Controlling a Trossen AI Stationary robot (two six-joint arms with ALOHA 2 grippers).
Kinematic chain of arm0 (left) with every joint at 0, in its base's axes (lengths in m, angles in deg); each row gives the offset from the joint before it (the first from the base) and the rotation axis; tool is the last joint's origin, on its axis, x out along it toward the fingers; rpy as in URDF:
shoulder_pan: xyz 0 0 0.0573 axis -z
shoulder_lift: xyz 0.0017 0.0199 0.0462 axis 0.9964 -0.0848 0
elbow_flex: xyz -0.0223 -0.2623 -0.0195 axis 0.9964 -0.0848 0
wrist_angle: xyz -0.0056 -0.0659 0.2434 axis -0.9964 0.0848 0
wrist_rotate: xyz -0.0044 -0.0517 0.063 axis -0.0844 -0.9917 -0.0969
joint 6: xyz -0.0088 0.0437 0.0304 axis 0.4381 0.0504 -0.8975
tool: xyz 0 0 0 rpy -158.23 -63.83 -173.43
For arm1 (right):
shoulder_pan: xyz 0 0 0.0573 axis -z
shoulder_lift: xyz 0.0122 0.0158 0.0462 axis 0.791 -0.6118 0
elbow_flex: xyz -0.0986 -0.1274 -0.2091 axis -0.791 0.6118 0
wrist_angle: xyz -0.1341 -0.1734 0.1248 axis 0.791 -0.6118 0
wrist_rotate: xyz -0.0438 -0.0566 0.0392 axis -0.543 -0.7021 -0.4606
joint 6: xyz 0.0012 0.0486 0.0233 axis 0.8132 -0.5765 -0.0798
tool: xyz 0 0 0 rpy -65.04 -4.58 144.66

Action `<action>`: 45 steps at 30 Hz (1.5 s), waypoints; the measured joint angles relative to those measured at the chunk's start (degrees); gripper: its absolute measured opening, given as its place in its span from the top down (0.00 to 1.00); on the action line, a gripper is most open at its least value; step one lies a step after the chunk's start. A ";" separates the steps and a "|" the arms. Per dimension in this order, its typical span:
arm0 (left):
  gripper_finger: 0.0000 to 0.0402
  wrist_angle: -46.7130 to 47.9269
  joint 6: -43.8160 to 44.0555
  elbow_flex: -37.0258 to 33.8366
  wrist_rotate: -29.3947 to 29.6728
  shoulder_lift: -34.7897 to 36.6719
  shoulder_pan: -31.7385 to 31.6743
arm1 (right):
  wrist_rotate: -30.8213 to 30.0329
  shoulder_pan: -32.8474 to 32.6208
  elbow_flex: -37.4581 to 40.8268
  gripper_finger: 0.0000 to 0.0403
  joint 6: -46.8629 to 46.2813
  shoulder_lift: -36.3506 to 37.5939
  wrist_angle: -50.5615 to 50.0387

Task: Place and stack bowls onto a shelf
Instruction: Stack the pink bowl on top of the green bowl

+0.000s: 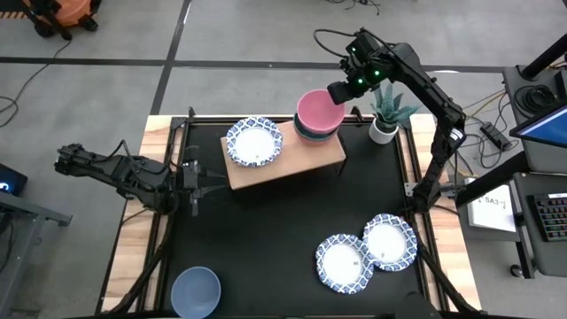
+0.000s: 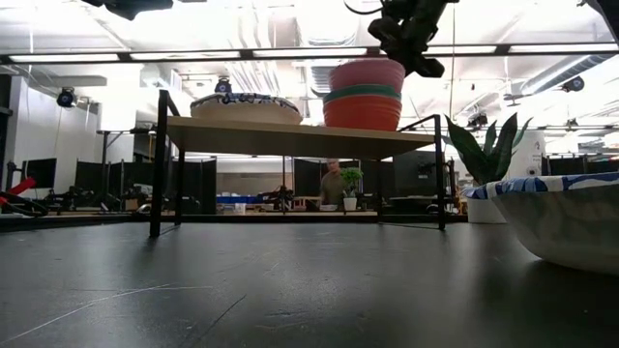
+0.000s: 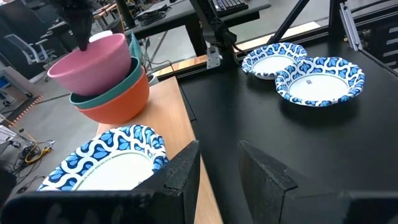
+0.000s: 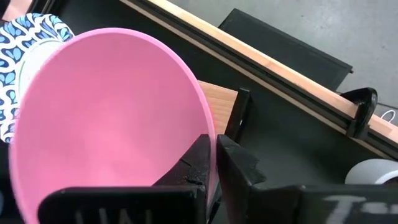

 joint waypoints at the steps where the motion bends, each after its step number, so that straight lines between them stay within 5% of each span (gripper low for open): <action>1: 0.77 0.00 -0.01 0.00 -0.01 0.00 0.00 | 0.02 0.00 0.00 0.95 0.04 0.00 0.01; 19: 0.77 0.07 -0.01 0.00 -0.01 0.00 0.01 | -0.07 0.00 0.00 0.86 3.97 2.66 3.65; 26: 0.77 0.07 -0.40 0.00 -0.01 0.00 0.00 | -0.08 -2.29 0.79 0.86 11.57 4.50 14.67; 34: 0.77 0.98 -0.41 0.00 -0.01 -0.02 -0.01 | -0.04 -6.08 14.72 0.86 17.62 8.29 36.22; 45: 0.77 1.01 -0.39 0.00 -0.01 -0.02 -0.01 | -0.58 -5.25 38.76 0.92 14.14 13.97 64.48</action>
